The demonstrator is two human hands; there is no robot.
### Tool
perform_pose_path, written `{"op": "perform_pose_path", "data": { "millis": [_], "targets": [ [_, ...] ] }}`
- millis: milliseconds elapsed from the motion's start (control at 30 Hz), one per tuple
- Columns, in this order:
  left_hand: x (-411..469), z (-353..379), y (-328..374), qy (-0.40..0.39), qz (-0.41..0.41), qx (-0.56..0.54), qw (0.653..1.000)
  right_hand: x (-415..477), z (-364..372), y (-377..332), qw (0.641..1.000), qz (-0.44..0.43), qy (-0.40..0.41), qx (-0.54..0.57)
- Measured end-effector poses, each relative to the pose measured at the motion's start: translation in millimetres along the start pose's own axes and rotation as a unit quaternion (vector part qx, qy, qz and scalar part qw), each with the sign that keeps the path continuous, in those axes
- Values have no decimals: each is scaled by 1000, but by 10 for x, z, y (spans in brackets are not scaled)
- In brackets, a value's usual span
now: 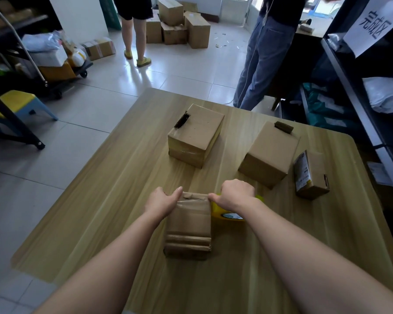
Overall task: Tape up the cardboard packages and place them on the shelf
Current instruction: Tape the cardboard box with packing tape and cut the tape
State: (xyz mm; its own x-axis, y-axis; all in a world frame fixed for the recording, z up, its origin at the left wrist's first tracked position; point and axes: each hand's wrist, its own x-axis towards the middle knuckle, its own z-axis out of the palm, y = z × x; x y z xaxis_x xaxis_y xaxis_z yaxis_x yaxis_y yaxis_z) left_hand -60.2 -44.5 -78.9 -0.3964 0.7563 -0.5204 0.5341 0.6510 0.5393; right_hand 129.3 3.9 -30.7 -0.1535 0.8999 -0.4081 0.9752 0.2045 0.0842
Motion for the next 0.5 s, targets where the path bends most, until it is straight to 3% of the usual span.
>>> {"op": "perform_pose_path", "data": {
  "millis": [233,500],
  "targets": [
    [81,66,40,-18,-27,4,999,-24,17,2,1000,0,3,15],
    [-127,212,15,11,40,119,992,-31,17,18,999,9,-10,42]
  ]
}}
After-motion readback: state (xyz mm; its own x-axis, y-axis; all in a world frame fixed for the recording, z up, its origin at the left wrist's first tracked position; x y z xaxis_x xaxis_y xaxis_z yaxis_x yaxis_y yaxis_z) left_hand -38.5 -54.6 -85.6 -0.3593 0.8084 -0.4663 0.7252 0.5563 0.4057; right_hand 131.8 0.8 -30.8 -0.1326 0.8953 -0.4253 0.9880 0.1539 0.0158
